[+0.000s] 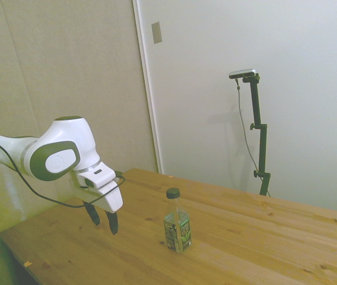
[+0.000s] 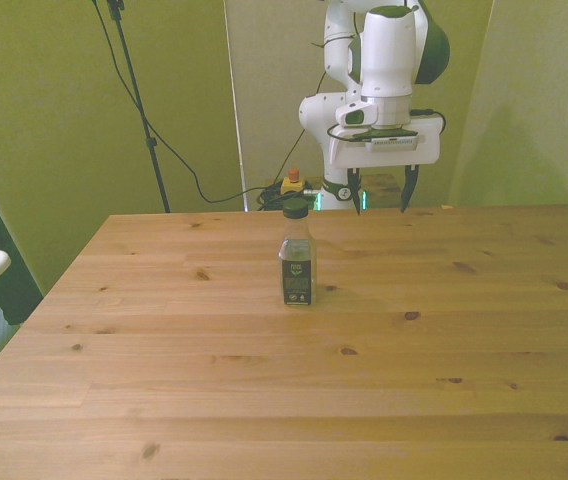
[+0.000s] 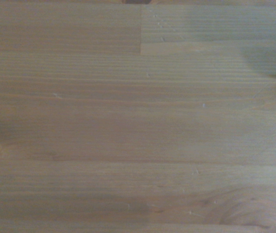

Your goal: Knock down the bottle

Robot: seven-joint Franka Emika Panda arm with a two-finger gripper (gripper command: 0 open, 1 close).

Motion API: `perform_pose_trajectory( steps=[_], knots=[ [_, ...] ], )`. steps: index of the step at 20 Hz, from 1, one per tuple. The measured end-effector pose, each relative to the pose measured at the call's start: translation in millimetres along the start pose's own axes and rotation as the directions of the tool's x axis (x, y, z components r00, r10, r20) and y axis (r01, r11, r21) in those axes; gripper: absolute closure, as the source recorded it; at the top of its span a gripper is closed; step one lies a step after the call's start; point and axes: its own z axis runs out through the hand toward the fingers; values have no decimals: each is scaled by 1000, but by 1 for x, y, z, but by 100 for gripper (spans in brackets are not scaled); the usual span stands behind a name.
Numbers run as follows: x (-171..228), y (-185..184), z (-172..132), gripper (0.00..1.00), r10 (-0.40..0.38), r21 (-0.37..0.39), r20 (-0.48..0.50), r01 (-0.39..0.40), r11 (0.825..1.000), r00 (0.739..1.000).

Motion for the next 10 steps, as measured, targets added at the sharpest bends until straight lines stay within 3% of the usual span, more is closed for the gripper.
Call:
perform_pose_trajectory(
  steps=[2, 3, 10],
  knots=[
    [0, 0, 0, 0, 0, -2, 0, 0, 1000, 1000],
    [3, 2, 0, 100, 5, -5, 0, -5, 1000, 1000],
    [52, 41, -23, 100, 75, -29, -37, -76, 997, 997]
  ],
)
